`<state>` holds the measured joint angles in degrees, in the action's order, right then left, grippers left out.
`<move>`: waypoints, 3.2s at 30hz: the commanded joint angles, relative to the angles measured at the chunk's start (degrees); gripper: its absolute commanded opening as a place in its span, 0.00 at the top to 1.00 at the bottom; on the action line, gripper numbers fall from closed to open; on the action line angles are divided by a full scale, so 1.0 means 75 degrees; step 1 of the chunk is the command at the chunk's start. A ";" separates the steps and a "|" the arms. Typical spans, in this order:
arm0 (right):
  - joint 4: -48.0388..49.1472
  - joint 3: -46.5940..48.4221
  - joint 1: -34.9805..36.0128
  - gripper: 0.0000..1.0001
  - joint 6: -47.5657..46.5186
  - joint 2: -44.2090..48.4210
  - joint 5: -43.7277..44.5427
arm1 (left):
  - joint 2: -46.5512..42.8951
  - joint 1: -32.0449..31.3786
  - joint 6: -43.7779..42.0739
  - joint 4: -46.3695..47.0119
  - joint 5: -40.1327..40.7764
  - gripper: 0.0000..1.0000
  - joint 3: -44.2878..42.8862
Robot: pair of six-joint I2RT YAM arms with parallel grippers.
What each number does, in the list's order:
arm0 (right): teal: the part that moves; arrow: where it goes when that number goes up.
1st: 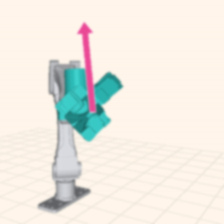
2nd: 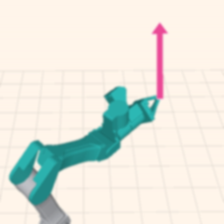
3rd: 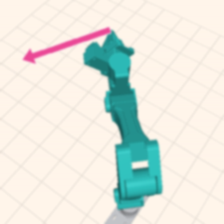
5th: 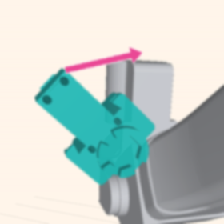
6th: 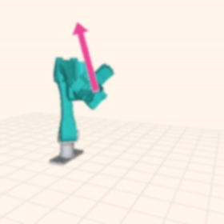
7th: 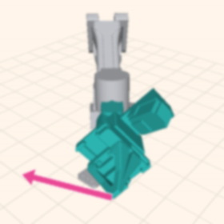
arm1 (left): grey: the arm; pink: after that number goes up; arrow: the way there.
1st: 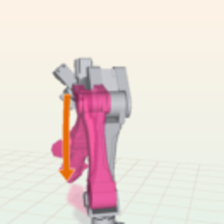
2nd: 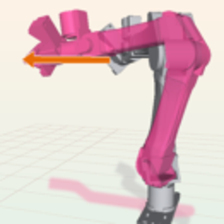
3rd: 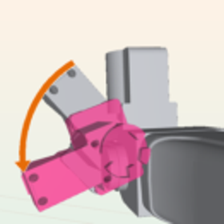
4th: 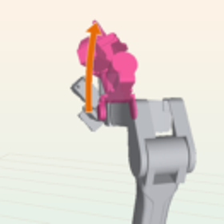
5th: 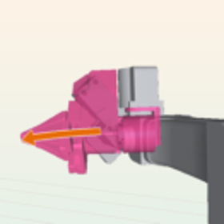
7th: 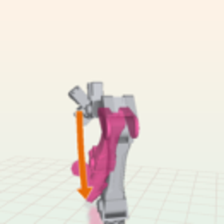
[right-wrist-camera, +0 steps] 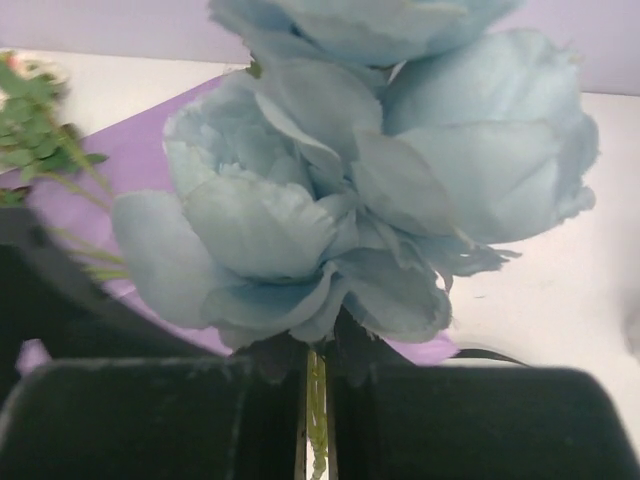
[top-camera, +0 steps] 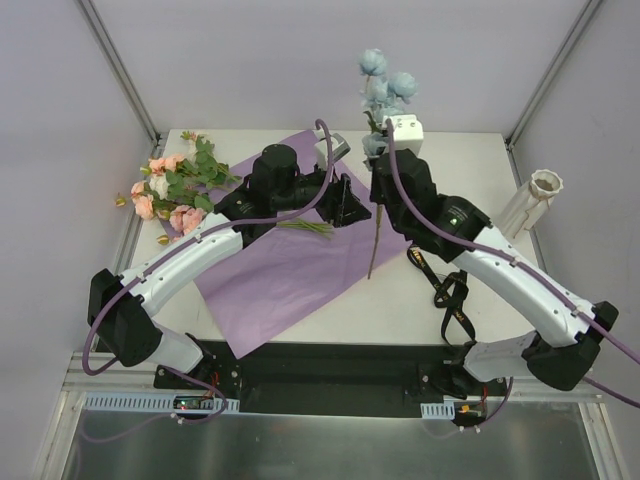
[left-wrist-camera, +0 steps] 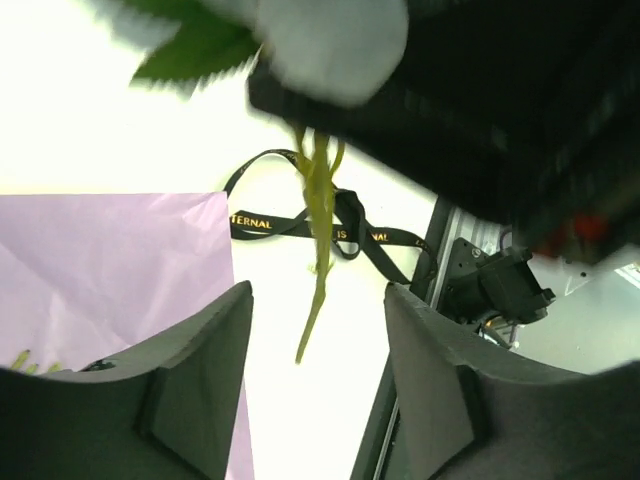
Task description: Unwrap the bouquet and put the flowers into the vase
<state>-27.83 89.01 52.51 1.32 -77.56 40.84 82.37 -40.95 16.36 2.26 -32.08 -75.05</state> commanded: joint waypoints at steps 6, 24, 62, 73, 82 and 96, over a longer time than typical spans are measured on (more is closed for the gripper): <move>0.1212 -0.0325 -0.2453 0.99 -0.2961 0.2112 -0.0068 | -0.0295 -0.0083 -0.0295 0.0027 0.0151 0.34 -0.0048; 0.5399 0.0987 -0.6801 0.99 -0.5885 0.1131 -0.0803 | 0.0127 0.0174 0.0115 0.0049 -0.0269 0.36 -0.0142; 0.5891 -0.2141 -0.8243 0.93 -0.3494 0.0580 -0.1601 | 0.0560 0.1792 0.1815 0.1655 -0.1864 0.06 0.0244; 0.5528 -0.1732 -0.8618 0.93 -0.3176 -0.0264 -0.2070 | 0.0572 0.1909 0.1920 0.1726 -0.1946 0.07 0.0244; 0.5399 -0.2012 -0.8701 0.92 -0.3106 -0.0346 -0.2012 | 0.0642 0.1956 0.1979 0.1808 -0.1969 0.08 0.0268; 0.5188 -0.2153 -0.8736 0.45 -0.3013 -0.0346 -0.1860 | 0.0666 0.2003 0.2014 0.1866 -0.2005 0.08 0.0303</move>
<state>9.58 72.27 -12.58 -22.04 -81.21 26.22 87.77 -26.52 31.18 13.06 -45.08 -73.21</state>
